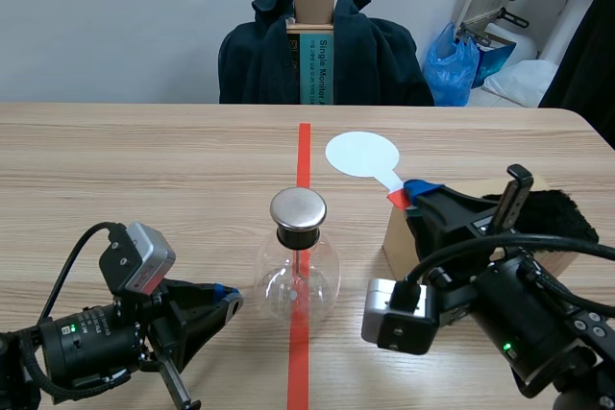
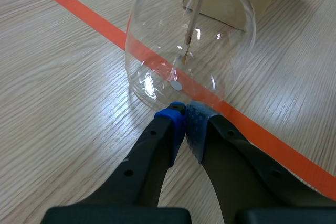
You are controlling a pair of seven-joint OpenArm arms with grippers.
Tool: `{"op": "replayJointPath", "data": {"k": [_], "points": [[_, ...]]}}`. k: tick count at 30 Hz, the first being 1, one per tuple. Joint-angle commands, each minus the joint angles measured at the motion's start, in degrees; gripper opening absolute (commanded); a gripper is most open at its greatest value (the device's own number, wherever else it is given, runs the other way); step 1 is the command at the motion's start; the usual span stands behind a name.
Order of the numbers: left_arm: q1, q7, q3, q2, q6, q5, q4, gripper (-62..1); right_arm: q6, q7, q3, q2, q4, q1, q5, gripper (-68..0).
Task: Do the electroscope experiment.
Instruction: 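Move the plate toward and away from the electroscope, then rub the plate on the fur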
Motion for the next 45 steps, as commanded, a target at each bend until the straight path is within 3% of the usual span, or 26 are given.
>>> {"op": "replayJointPath", "data": {"k": [1, 5, 10, 17, 21, 26, 31, 34, 38, 39, 45], "points": [[-0.33, -0.98, -0.24, 0.26, 0.09, -0.76, 1.36, -57.8, -1.25, -1.77, 0.70, 0.31, 1.01, 0.68, 0.20, -66.9], [-0.31, -0.98, -0.24, 0.26, 0.07, -0.76, 1.36, -57.8, -1.27, -4.74, 1.36, 0.31, 1.01, 0.68, 0.17, -66.9], [-0.31, -0.98, -0.24, 0.22, 0.07, -0.76, 1.36, -57.8, -1.99, -5.01, 2.49, 0.31, 1.01, 0.68, 0.22, -66.9], [2.40, -6.27, -1.49, -1.64, 0.09, -0.76, 2.29, -57.8, -13.86, -3.37, 4.17, 0.72, 1.40, 0.48, 0.20, -66.9], [6.03, -6.75, -4.66, -3.93, 0.09, -0.76, 5.60, -57.7, -14.01, -2.40, 6.38, 3.43, 4.68, -0.87, 1.01, -66.9], [11.52, -6.78, -9.11, -8.02, 0.07, -0.76, 10.78, -56.8, -14.01, -2.43, 10.80, 9.25, 14.75, -4.04, 8.22, -66.9], [17.11, -6.78, -13.90, -11.67, 0.07, -0.76, 16.37, -34.8, -14.01, -2.45, 16.02, 13.84, 23.78, -5.09, 14.73, -66.9], [21.27, -6.80, -17.35, -13.31, 0.07, -0.79, 19.91, -22.5, -14.01, -2.43, 18.84, 15.43, 26.14, -5.07, 15.89, -66.9], [27.10, -6.99, -22.27, -14.64, 0.02, -0.79, 24.59, -0.8, -14.01, -2.29, 21.16, 16.85, 26.91, -5.07, 17.66, -66.9], [28.46, -6.99, -23.45, -14.84, 0.02, -0.79, 25.68, 1.4, -14.01, -1.95, 21.73, 16.94, 26.93, -5.05, 17.99, -66.9], [36.30, -7.02, -30.60, -15.13, 0.02, -0.79, 30.84, 1.4, -14.01, -1.51, 24.28, 17.46, 26.95, -5.07, 19.08, -66.9]]}}
